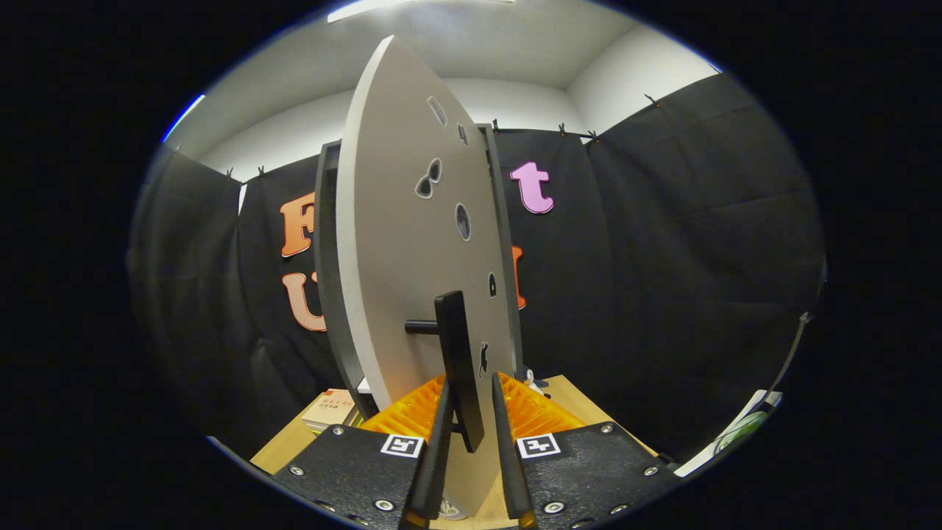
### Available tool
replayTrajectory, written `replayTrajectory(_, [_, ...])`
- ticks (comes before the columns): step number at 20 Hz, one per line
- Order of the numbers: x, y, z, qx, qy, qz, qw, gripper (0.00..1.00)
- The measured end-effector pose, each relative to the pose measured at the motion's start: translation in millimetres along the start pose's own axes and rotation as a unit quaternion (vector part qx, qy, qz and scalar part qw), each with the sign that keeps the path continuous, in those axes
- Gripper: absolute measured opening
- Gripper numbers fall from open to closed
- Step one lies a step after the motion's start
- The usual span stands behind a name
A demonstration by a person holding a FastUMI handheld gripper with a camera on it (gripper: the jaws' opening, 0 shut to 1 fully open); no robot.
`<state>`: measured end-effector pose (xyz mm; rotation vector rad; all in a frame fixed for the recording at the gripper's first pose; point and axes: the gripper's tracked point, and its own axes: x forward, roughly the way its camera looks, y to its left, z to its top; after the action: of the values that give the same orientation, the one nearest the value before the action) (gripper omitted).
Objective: Open the shoe cabinet door, grab the shoes and put them into the shoe cabinet, then close the shoe cabinet door.
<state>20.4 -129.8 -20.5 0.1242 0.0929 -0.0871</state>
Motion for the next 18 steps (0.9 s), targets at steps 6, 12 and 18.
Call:
replayTrajectory(6, [-3, -37, 4, -0.006, -0.001, -0.030, 1.000, 0.39])
replayTrajectory(12, [-11, -62, 7, 0.006, -0.006, -0.044, 0.999, 0.42])
replayTrajectory(18, [-24, -76, 20, -0.028, -0.017, -0.069, 0.997, 0.43])
